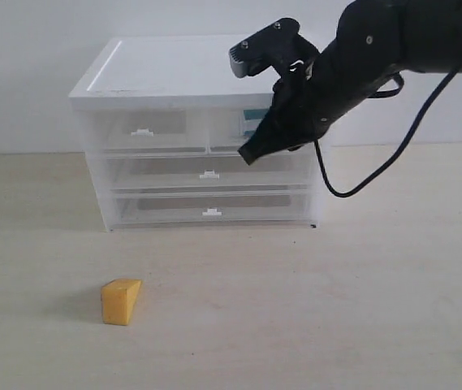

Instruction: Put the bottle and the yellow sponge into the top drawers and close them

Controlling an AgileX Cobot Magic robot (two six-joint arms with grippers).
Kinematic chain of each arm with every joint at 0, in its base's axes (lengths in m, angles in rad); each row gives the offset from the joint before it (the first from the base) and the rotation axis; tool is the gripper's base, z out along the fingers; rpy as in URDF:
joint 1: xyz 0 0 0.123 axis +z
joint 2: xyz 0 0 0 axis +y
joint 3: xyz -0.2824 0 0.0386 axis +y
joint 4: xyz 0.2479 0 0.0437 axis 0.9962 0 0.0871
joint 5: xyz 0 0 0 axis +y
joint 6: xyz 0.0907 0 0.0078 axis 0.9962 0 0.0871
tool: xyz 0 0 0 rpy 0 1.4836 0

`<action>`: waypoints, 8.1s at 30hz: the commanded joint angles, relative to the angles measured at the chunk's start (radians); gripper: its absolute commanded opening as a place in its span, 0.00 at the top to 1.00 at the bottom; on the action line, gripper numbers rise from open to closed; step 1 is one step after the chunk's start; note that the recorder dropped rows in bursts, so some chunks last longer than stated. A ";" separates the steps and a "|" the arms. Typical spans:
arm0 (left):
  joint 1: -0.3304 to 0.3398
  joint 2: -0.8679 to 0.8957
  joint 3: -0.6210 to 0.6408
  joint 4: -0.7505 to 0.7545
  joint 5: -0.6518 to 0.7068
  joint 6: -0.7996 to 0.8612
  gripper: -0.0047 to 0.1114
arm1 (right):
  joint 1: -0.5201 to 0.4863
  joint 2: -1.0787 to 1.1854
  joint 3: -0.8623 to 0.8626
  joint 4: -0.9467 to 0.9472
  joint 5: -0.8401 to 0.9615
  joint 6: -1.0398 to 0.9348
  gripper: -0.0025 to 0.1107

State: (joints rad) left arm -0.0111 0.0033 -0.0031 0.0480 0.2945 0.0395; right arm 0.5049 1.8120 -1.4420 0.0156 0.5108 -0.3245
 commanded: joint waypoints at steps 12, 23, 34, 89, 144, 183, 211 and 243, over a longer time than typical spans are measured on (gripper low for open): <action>0.002 -0.003 0.003 -0.005 0.002 -0.007 0.92 | -0.252 -0.267 0.024 -0.257 0.509 0.403 0.98; 0.002 -0.003 0.003 -0.005 0.002 -0.007 0.92 | -0.296 -0.836 0.555 -0.231 0.002 0.515 0.98; 0.002 -0.003 0.003 -0.005 0.002 -0.007 0.92 | -0.296 -1.153 0.735 -0.231 0.002 0.522 0.98; 0.002 -0.003 0.003 -0.005 0.002 -0.007 0.92 | -0.267 -1.812 1.442 -0.165 -0.221 0.349 0.98; 0.002 -0.001 -0.046 -0.185 -0.912 -0.347 0.92 | -0.265 -1.812 1.442 -0.118 -0.187 0.349 0.98; -0.224 1.067 -0.525 0.091 -0.636 -0.244 0.92 | -0.265 -1.812 1.442 -0.118 -0.187 0.349 0.98; -0.502 1.648 -0.531 -0.433 -1.255 0.163 0.92 | -0.265 -1.812 1.442 -0.118 -0.187 0.349 0.98; -0.521 2.063 -0.804 -0.376 -1.516 0.089 0.44 | -0.265 -1.812 1.442 -0.118 -0.187 0.349 0.98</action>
State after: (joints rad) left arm -0.5244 2.0407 -0.7850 -0.3189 -1.2042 0.1419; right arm 0.2419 0.0046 0.0000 -0.1016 0.3304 0.0279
